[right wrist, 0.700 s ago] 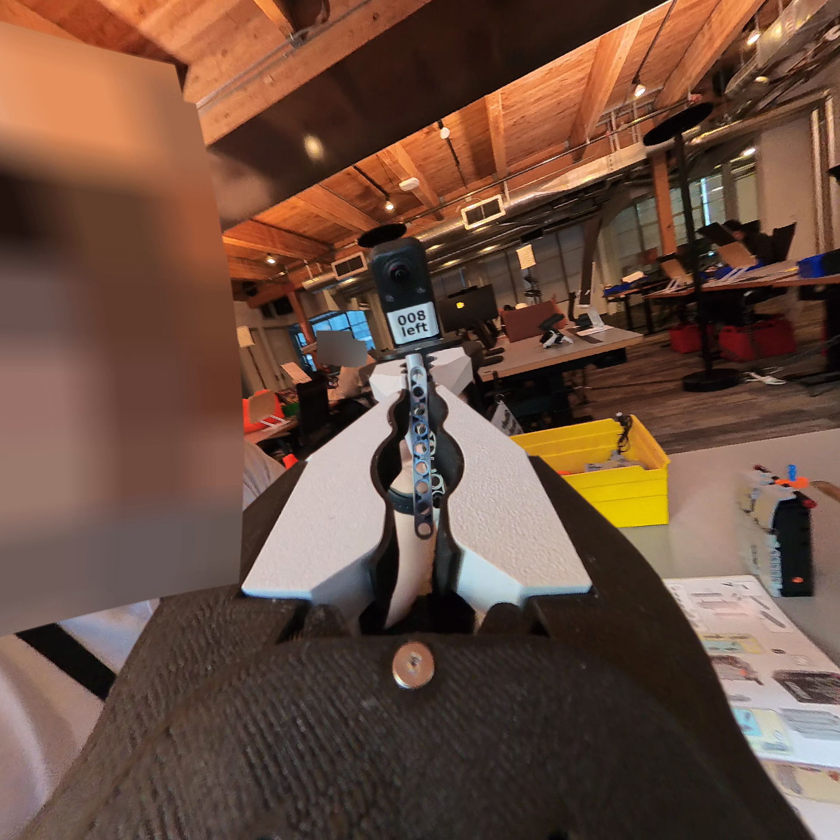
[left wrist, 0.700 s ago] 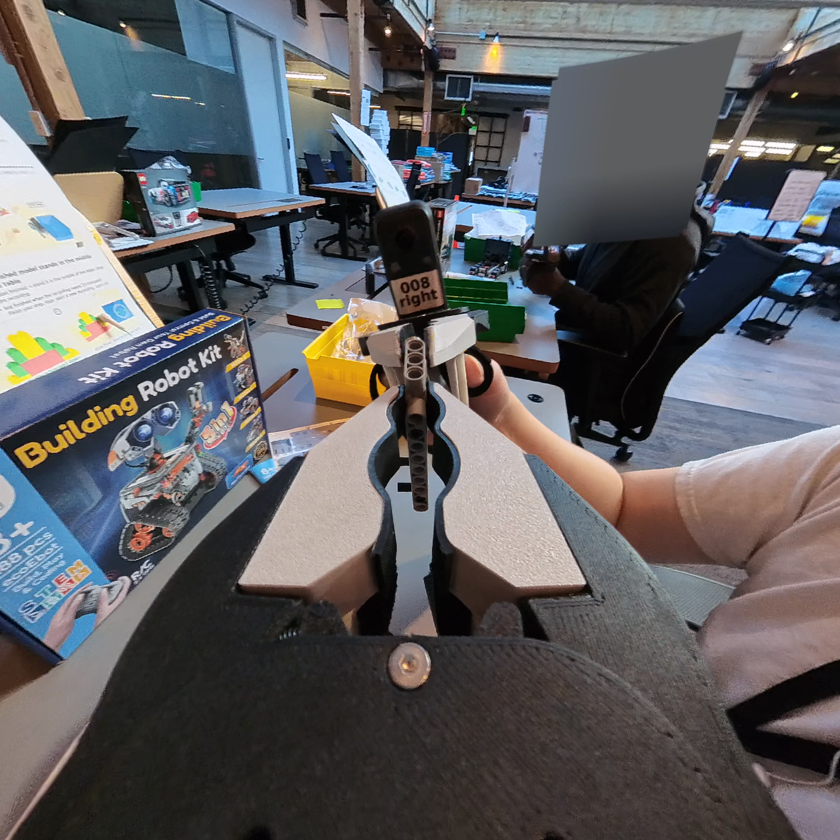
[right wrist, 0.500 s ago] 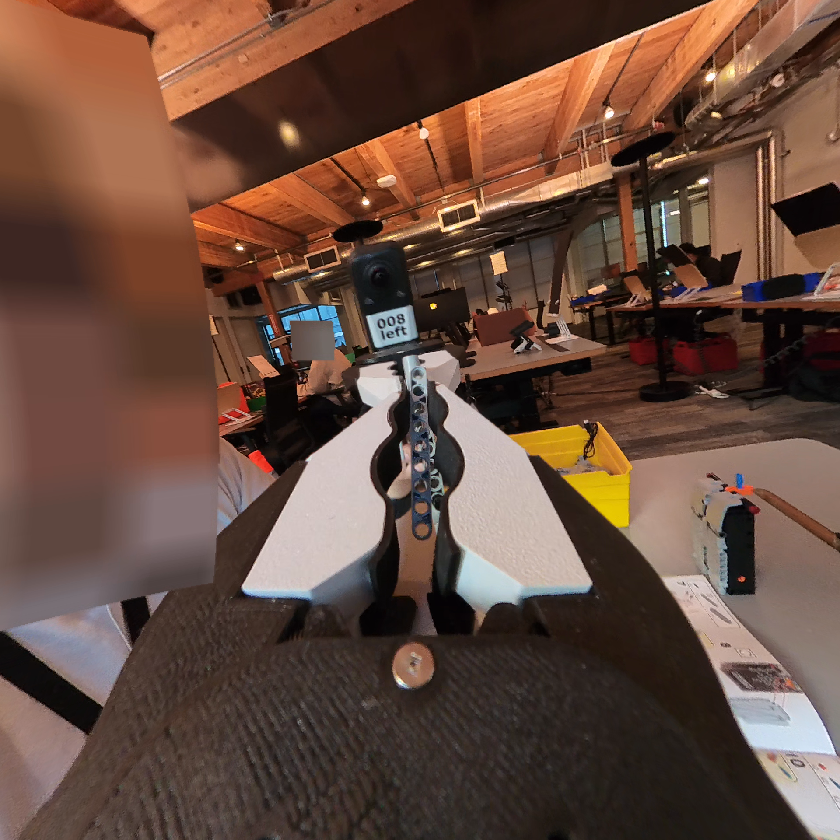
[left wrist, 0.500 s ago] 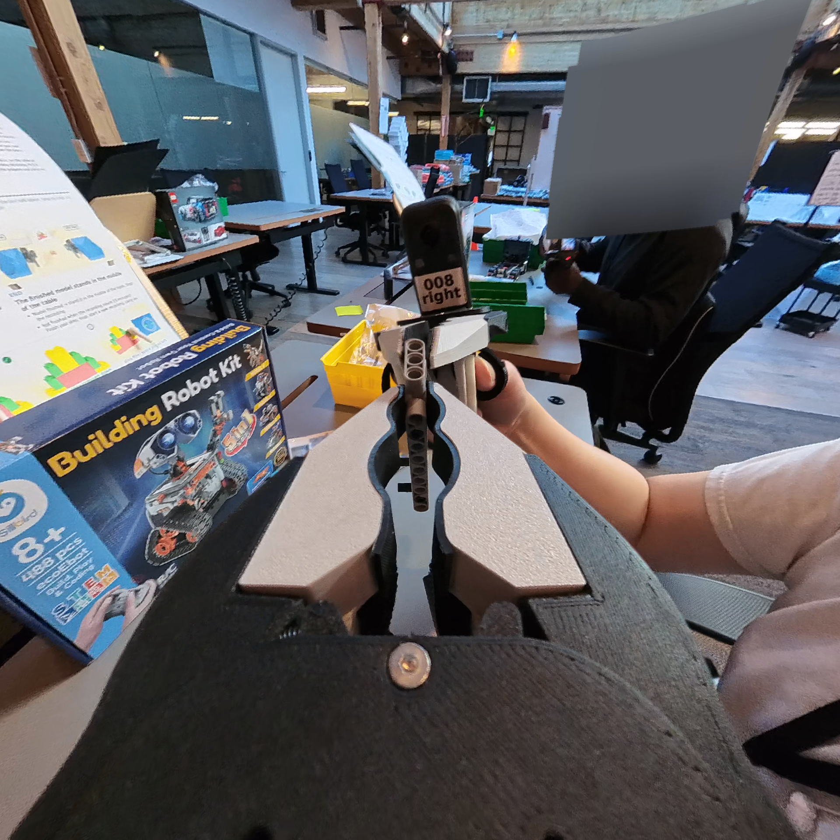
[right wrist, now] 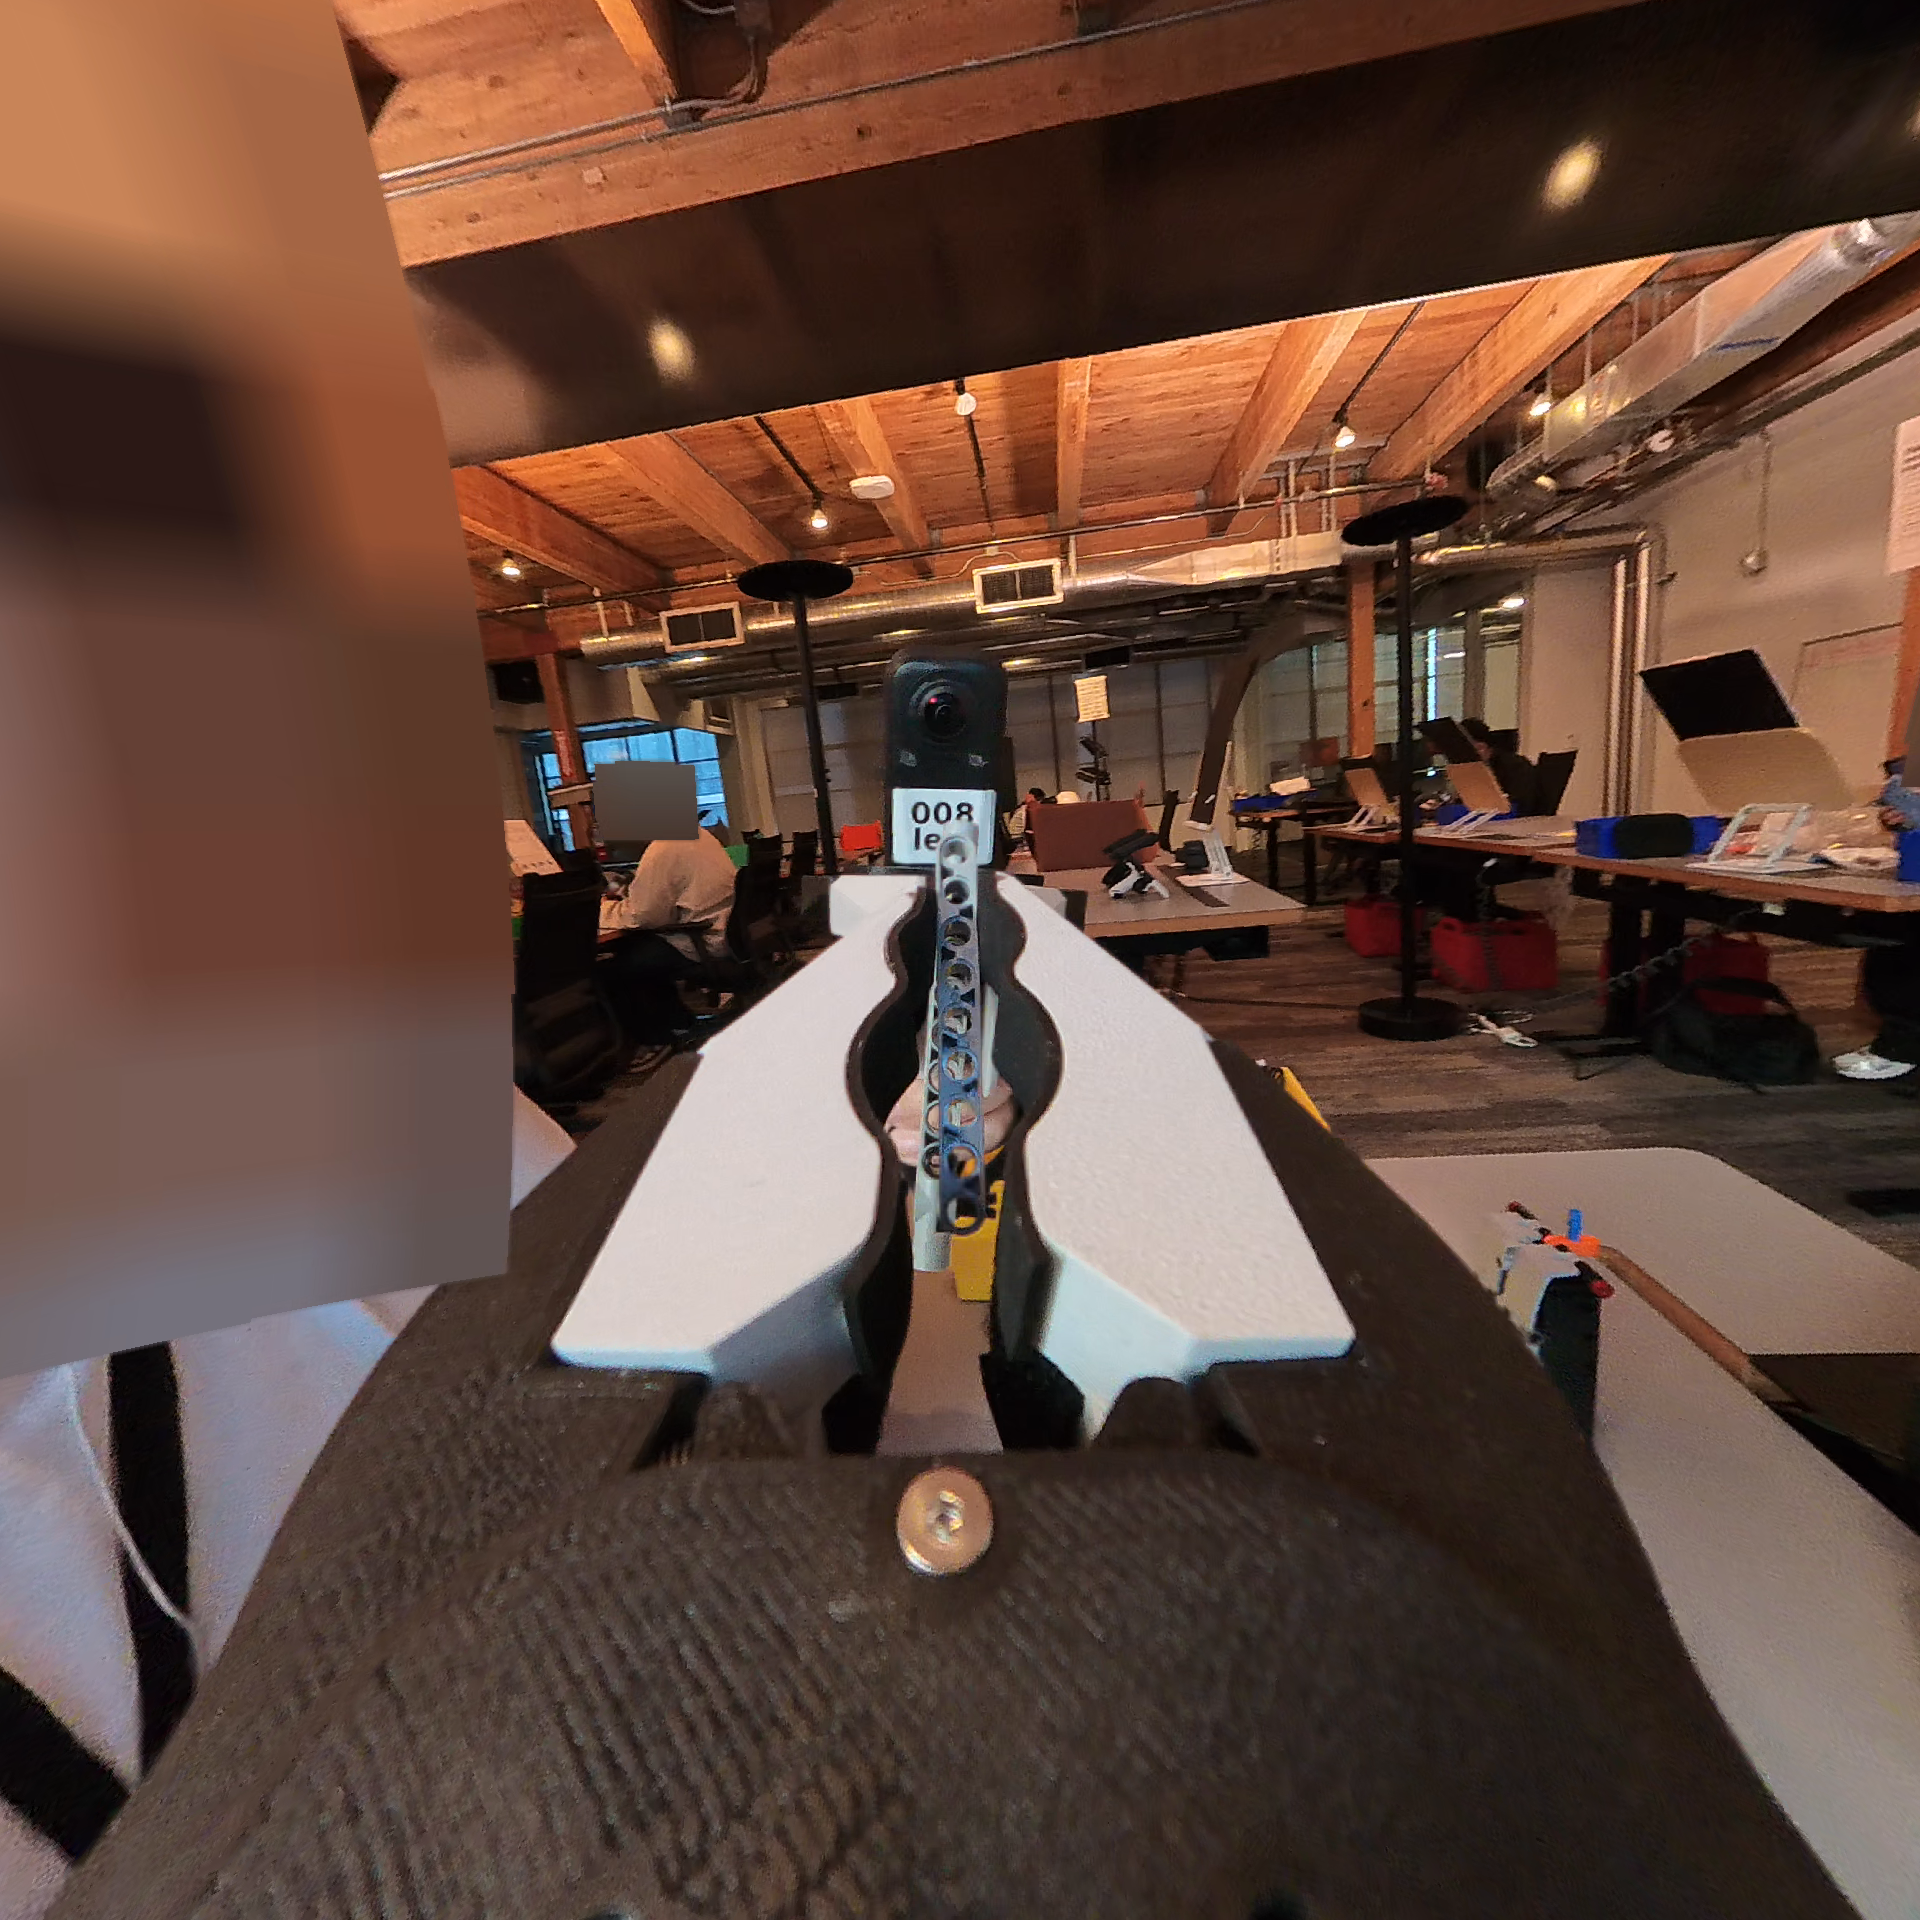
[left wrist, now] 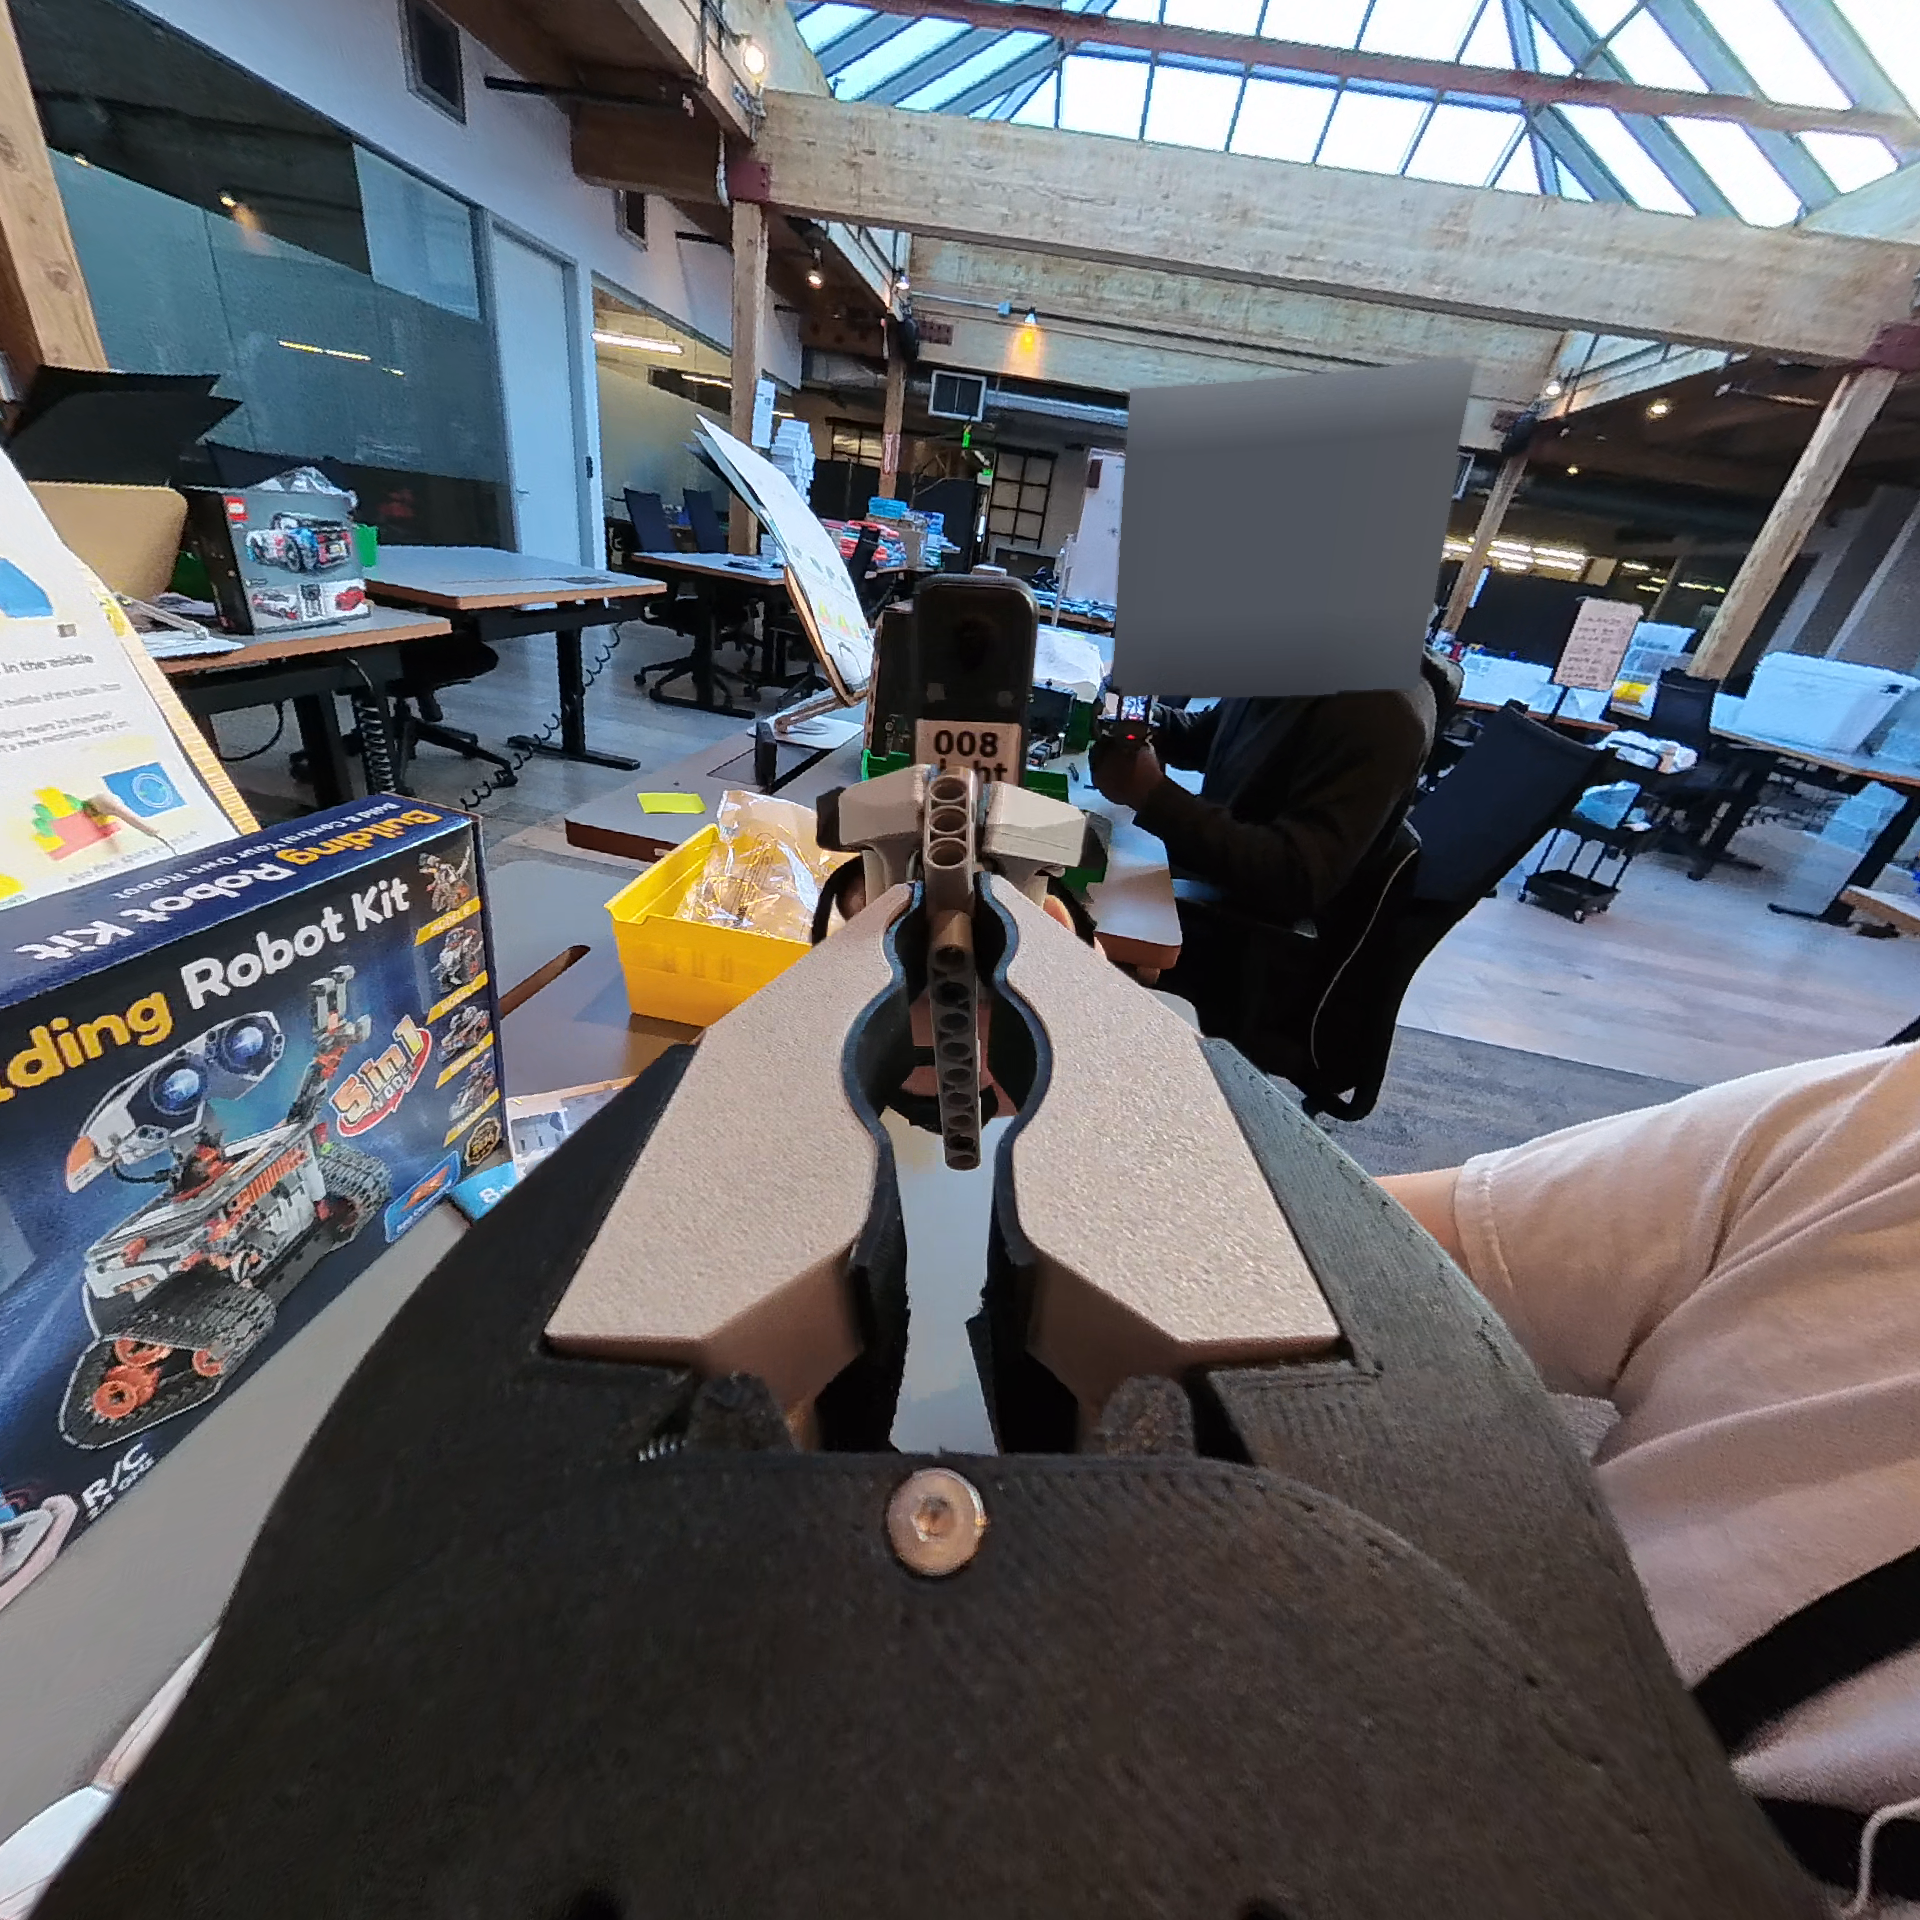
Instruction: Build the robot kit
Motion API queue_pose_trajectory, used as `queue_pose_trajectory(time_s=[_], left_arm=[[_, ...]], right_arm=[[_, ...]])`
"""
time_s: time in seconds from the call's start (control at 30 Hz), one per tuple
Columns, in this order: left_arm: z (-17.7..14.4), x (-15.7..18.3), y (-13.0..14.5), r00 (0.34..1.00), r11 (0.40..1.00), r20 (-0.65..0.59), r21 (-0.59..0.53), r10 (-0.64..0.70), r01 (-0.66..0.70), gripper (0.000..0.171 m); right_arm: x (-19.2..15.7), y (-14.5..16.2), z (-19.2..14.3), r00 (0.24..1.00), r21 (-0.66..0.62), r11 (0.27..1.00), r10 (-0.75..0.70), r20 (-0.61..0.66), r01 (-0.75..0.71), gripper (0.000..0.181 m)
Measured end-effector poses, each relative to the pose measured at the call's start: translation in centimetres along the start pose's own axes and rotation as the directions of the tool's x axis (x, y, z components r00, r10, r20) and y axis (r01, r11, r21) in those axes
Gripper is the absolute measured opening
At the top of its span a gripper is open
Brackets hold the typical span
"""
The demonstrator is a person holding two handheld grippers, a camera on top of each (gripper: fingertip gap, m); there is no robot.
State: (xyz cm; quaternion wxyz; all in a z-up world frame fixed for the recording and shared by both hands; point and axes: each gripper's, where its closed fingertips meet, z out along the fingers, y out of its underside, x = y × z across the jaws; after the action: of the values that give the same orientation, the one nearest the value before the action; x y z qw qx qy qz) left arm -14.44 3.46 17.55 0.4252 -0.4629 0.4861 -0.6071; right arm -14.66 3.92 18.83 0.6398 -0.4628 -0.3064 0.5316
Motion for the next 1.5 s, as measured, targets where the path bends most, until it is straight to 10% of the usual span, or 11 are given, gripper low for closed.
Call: queue_pose_trajectory(time_s=[0.87, 1.5], left_arm=[[-0.1, 0.2, 1.8, 0.996, 0.993, -0.075, -0.116, -0.047, 0.038, 0.005], [0.0, 2.1, 2.1, 0.931, 0.963, -0.26, -0.151, -0.255, 0.222, 0.005]], right_arm=[[-0.1, 2.3, -0.4, 0.968, -0.197, 0.951, 0.247, 0.03, -0.237, 0.007], [-1.9, 2.5, -0.8, 0.995, -0.287, 0.955, 0.09, 0.049, -0.073, 0.007]])
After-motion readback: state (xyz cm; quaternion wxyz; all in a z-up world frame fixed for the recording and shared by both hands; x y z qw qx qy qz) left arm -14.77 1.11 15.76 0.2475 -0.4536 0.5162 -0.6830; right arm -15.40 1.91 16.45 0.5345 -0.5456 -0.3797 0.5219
